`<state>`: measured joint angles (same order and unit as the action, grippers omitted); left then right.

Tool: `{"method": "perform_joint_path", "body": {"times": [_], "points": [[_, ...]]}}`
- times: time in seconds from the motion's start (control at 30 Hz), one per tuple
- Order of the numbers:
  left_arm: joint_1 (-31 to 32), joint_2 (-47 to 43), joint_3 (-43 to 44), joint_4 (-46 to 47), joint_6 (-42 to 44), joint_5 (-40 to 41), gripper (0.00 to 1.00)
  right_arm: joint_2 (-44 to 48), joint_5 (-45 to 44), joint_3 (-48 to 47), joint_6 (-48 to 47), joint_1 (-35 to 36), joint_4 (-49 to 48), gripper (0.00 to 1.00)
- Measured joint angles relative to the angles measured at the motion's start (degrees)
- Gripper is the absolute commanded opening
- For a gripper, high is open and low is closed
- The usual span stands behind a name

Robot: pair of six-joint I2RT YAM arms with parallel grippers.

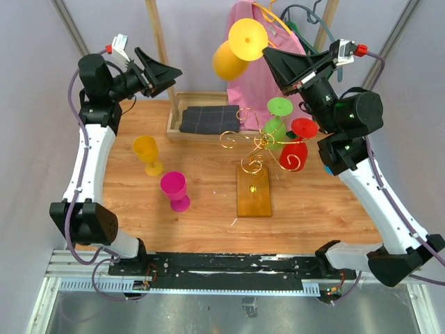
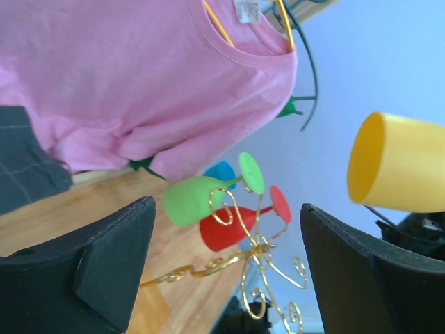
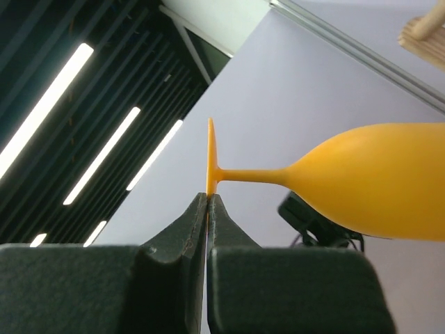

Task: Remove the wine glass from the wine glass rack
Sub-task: Place the wine glass at the center of the board.

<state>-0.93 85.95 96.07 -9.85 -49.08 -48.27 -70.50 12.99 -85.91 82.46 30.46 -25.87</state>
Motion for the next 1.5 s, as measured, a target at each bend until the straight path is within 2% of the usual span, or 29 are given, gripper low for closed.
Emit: {"method": "perform_joint_path", "body": {"times": [0.2, 0.3, 0.43, 0.73, 1.2, 1.3, 1.5], "points": [[-0.07, 0.11, -7.28, 18.93, -17.62, -5.07, 0.93, -2.25, 1.16, -1.95, 2.69, 0.00, -8.09, 0.01], [-0.07, 1.07, -6.45, 28.09, -25.49, -6.47, 0.94, -3.30, 1.40, -1.79, 4.46, 0.00, -11.98, 0.01], [0.07, 3.06, -2.34, 35.10, -31.71, -7.21, 0.95, -4.42, 1.57, -1.31, 5.92, 0.00, -15.17, 0.01], [4.96, 4.90, 3.19, 42.51, -36.15, -7.37, 0.96, -5.62, 1.92, -0.74, 7.32, 0.02, -19.17, 0.00], [10.08, 11.10, 6.95, 52.28, -41.44, -6.88, 0.96, -6.56, 1.86, 1.36, 8.35, 0.81, -23.76, 0.01], [10.51, 11.87, 9.09, 53.79, -41.90, -6.78, 0.93, -6.67, 1.84, 2.10, 8.66, 1.20, -24.46, 0.01], [10.93, 11.96, 11.30, 57.11, -42.95, -6.34, 0.69, -6.67, 1.36, 3.85, 9.20, 1.42, -25.81, 0.01]]}}
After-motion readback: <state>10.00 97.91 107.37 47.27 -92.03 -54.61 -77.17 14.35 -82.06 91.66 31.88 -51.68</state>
